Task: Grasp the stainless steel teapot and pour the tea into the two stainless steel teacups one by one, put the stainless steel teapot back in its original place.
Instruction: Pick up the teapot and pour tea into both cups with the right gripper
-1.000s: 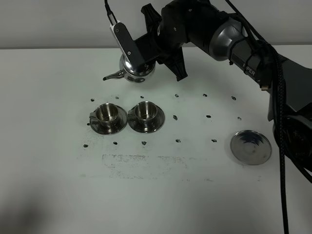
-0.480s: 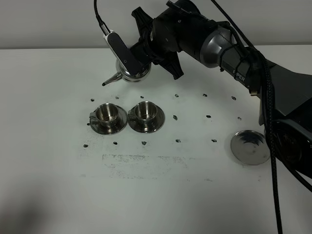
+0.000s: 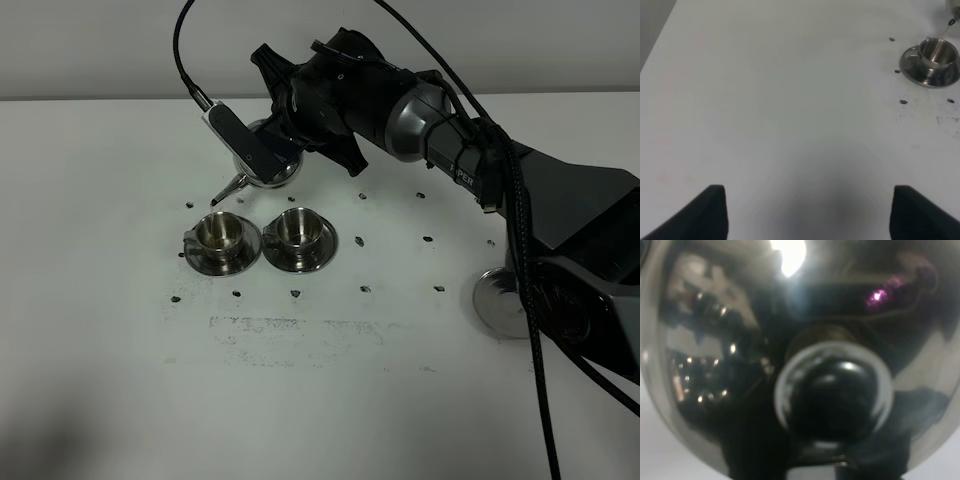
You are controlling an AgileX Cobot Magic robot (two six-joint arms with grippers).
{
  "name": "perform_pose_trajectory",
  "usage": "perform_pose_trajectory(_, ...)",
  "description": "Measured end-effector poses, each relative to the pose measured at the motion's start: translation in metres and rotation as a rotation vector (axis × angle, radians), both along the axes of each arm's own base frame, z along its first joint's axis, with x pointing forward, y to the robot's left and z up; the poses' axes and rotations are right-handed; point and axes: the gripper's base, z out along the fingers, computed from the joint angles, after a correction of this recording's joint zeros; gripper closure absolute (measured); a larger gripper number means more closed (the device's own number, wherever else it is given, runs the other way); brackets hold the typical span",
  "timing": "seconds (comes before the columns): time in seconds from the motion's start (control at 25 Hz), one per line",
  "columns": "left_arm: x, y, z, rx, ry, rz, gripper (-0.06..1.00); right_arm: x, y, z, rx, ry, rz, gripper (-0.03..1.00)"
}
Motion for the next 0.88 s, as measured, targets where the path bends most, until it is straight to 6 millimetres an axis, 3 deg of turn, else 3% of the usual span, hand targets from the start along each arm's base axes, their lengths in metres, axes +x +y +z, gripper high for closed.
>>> perform_pose_trajectory(0.88, 0.0000, 0.0000, 0.0000, 0.001, 0.000, -0.001, 0.29, 0.0028, 0.0049, -0.0051, -0.052, -0.074, 0.044, 0.77)
